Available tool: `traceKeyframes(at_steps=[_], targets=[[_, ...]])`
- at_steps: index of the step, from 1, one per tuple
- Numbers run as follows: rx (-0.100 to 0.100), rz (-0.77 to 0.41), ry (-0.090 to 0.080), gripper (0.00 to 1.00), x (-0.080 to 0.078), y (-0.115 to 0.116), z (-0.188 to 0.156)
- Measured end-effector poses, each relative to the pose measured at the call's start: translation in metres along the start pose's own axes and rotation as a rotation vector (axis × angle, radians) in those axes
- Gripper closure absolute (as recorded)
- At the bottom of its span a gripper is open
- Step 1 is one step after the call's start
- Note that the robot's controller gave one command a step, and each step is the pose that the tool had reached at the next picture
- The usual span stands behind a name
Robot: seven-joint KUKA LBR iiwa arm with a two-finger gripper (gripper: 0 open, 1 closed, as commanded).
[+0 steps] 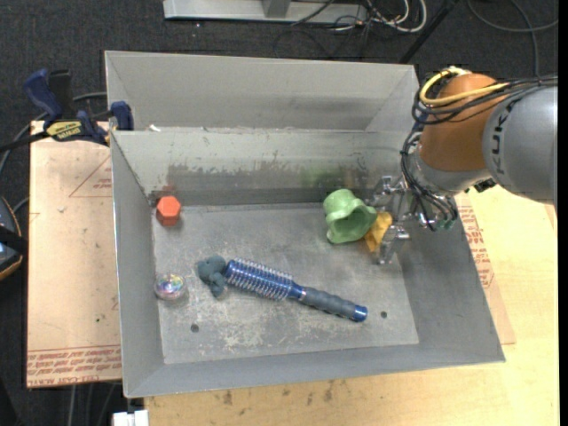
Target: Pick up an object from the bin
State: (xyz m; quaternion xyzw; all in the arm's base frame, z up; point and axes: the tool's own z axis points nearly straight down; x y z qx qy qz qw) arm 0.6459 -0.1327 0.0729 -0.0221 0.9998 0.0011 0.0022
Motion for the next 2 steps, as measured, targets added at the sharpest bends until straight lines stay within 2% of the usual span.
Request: traceKeyframes(at_steps=[1, 2], targets=[[0.001, -0.001, -0.003, 1.0, -0.001, 0.0, -0.003], [0.005, -0.314, -0.005, 1.0, 0.034, -0.004, -0.171]])
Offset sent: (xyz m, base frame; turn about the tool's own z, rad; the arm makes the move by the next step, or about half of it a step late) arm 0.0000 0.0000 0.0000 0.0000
